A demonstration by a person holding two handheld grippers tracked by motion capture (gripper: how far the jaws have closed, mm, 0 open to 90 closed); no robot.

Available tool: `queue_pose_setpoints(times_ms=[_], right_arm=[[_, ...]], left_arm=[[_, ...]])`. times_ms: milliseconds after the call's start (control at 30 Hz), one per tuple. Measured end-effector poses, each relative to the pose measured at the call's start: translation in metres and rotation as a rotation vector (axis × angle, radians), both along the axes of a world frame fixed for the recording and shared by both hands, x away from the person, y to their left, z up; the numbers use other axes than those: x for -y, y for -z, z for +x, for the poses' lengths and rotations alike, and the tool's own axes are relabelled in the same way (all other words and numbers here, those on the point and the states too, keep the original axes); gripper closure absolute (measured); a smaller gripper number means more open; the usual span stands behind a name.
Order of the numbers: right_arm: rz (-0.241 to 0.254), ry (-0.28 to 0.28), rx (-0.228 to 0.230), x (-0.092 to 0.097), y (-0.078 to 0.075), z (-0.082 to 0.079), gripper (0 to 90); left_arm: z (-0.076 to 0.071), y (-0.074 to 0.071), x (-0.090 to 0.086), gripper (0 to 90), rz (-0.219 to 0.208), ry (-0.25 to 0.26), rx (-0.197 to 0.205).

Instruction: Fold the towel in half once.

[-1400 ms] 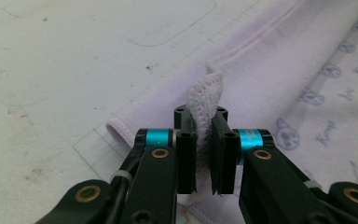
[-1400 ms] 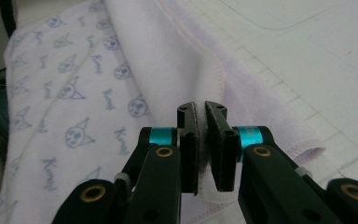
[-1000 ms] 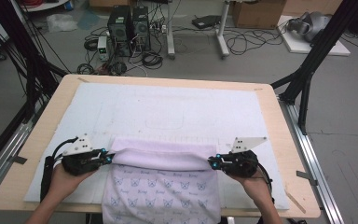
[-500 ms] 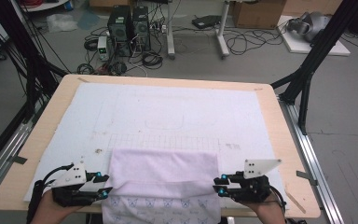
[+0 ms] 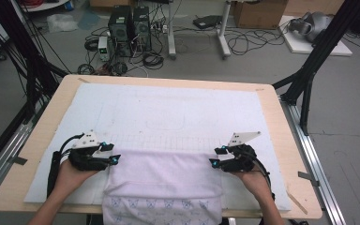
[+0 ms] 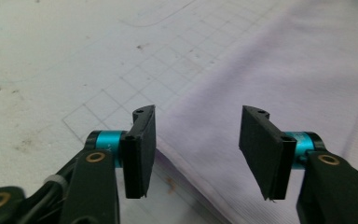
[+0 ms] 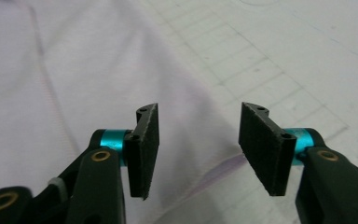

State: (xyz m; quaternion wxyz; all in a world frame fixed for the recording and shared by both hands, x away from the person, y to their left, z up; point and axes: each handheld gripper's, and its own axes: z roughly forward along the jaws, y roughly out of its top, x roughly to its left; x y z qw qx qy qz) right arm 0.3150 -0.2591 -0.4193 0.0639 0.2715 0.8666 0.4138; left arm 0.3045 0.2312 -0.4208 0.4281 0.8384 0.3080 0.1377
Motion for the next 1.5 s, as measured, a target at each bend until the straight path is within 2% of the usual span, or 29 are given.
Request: queue_pose_setpoints(times_ms=[100,133,167,200,267,367,400,467,500,533,567,667,833,967,1000,1033,1067,1100,1167,1200,1233,1267,1300,1333,1367,1400,1433,1467,1500], right_arm=[[-0.028,0.024,0.002,0.001,0.006,0.008,43.6],[-0.045,0.03,-0.018,0.002,0.011,0.014,41.1],[-0.054,0.035,-0.024,0.002,0.014,0.017,40.7],[-0.054,0.03,-0.03,0.002,0.016,0.019,40.9],[-0.066,0.025,-0.043,0.0,0.019,0.019,43.0],[-0.077,-0.003,-0.051,-0.002,0.021,0.019,49.2],[-0.079,-0.006,-0.035,-0.003,0.022,0.016,56.1],[-0.069,-0.025,-0.047,-0.004,0.022,0.016,66.3],[-0.069,-0.025,-0.047,-0.004,0.022,0.016,66.3],[-0.071,-0.049,-0.04,-0.007,0.021,0.014,76.0],[-0.073,-0.062,-0.041,-0.008,0.021,0.014,79.2],[-0.081,-0.077,-0.04,-0.01,0.02,0.013,82.9],[-0.081,-0.067,-0.032,-0.01,0.018,0.017,83.9],[-0.055,-0.042,-0.042,-0.01,0.014,0.029,84.3],[-0.047,-0.033,-0.032,-0.011,0.008,0.037,84.3],[-0.047,-0.033,-0.032,-0.011,0.008,0.037,84.3],[-0.036,-0.022,-0.023,-0.013,0.002,0.046,84.4],[-0.036,-0.022,-0.023,-0.013,0.002,0.046,84.4],[-0.037,0.009,-0.007,-0.013,-0.006,0.063,84.4],[-0.032,0.019,-0.004,-0.013,-0.009,0.07,84.5],[-0.032,0.019,-0.004,-0.013,-0.009,0.07,84.5],[-0.02,0.045,0.01,-0.011,-0.015,0.083,84.6],[-0.02,0.045,0.01,-0.011,-0.015,0.083,84.6],[-0.018,0.068,0.008,-0.011,-0.023,0.095,84.7],[-0.023,0.071,0.009,-0.011,-0.028,0.102,84.8],[-0.031,0.081,0.014,-0.012,-0.033,0.109,84.8],[-0.031,0.081,0.014,-0.012,-0.033,0.109,84.8],[-0.043,0.1,0.035,-0.013,-0.045,0.122,84.9],[-0.043,0.1,0.035,-0.013,-0.045,0.122,84.9]], left_arm=[[0.009,0.006,0.003,42.1,0.011,-0.013,-0.023],[0.016,0.012,0.006,40.0,0.043,-0.03,-0.034],[0.016,0.012,0.006,39.0,0.043,-0.03,-0.034],[0.019,0.016,0.006,38.9,0.057,-0.036,-0.058],[0.019,0.019,0.006,39.2,0.071,-0.033,-0.071],[0.019,0.022,0.006,45.8,0.07,-0.024,-0.086],[0.018,0.022,0.005,48.0,0.065,-0.03,-0.076],[0.017,0.022,0.005,58.7,0.054,-0.025,-0.08],[0.017,0.022,0.005,58.7,0.052,-0.011,-0.085],[0.016,0.022,0.007,69.3,0.037,0.01,-0.095],[0.016,0.022,0.007,75.7,0.037,0.01,-0.095],[0.014,0.02,0.008,81.7,0.052,0.021,-0.083],[0.016,0.016,0.009,83.1,0.066,0.007,-0.064],[0.023,0.009,0.01,83.5,0.067,-0.02,-0.036],[0.03,0.003,0.011,83.6,0.065,-0.041,-0.021],[0.03,0.003,0.011,83.7,0.065,-0.041,-0.021],[0.039,-0.004,0.012,83.7,0.061,-0.069,-0.009],[0.039,-0.004,0.012,83.8,0.061,-0.069,-0.009],[0.051,-0.01,0.01,83.8,0.063,-0.1,0.002],[0.064,-0.016,0.008,83.8,0.073,-0.122,0.003],[0.064,-0.016,0.008,83.8,0.073,-0.122,0.003],[0.077,-0.022,0.008,83.9,0.081,-0.145,0.015],[0.077,-0.022,0.008,83.8,0.081,-0.145,0.015],[0.091,-0.031,0.009,83.8,0.083,-0.159,0.022],[0.091,-0.031,0.009,83.9,0.083,-0.159,0.022],[0.105,-0.043,0.011,83.8,0.089,-0.17,0.04],[0.105,-0.043,0.011,83.9,0.089,-0.17,0.04],[0.118,-0.059,0.014,83.9,0.083,-0.185,0.063],[0.118,-0.059,0.014,83.9,0.083,-0.185,0.063]])
